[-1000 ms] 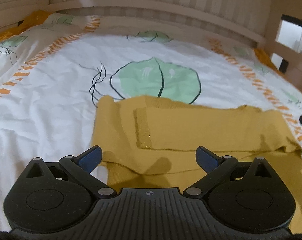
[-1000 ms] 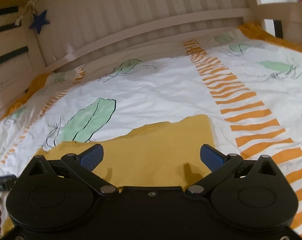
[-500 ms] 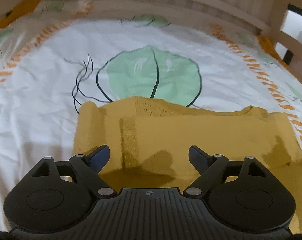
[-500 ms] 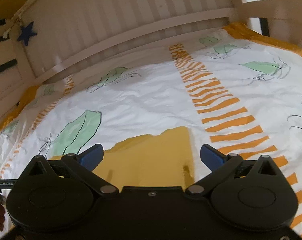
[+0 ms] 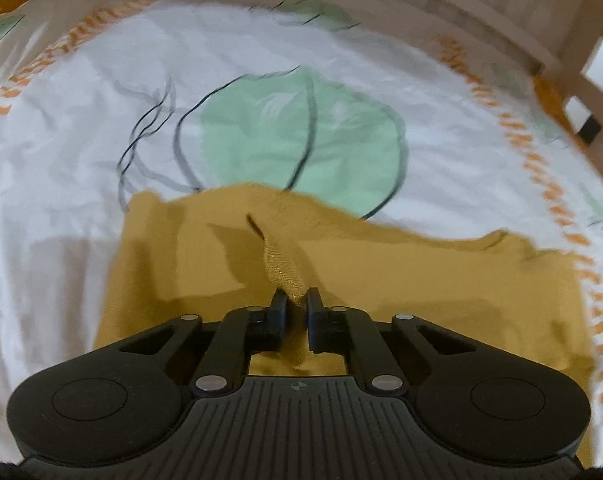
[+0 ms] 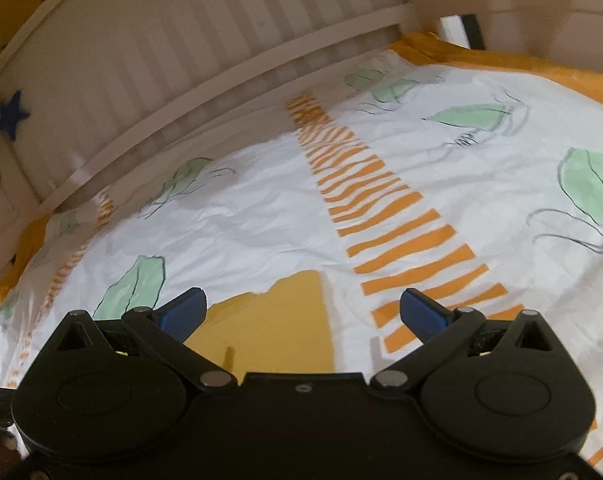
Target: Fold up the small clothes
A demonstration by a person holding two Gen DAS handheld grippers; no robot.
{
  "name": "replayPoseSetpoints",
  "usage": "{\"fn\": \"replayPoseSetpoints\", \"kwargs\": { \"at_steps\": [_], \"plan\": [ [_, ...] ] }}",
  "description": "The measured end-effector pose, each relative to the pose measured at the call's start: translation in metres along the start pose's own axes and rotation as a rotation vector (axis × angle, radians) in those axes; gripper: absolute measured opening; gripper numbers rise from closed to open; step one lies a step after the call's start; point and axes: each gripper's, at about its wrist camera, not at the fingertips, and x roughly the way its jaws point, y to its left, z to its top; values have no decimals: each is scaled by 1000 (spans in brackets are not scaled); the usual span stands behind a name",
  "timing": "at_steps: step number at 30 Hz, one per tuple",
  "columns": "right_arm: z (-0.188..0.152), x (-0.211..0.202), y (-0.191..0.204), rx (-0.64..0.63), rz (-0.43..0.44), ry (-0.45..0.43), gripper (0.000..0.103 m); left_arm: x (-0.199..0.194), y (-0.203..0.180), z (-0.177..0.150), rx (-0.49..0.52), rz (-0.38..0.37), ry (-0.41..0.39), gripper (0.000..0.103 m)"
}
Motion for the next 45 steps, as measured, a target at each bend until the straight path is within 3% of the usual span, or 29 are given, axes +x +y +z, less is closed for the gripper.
{"fn": "replayPoseSetpoints", "kwargs": {
  "at_steps": [6,17,21,25,28,31,33,38,45],
  "plan": [
    [3,2,-13,49,-36,8,103,-49,-52,29,36,-110,-75,9],
    [5,-1,-25,96,-53,15,103,-155,-202,96,247,-351,-256,8],
    [8,-6,-30,123,-28,13,103,-173,-244,108,300,-380,-301,8],
    [15,-21,-38,182,124,-25,103,-180,-273,116,332,-397,-314,8],
    [16,-25,-40,167,88,-29,103,-174,-277,107,385,-360,-355,9],
    [17,-22,-51,216,62,-25,103,-148,-275,88,455,-275,-312,24],
    [18,-19,-58,263,56,-18,103,-120,-267,71,488,-214,-251,40],
    [16,-18,-64,287,62,12,103,-47,-226,31,457,-129,-77,42],
    [14,-11,-56,256,67,50,103,36,-156,7,235,-45,158,42]
  ]
}}
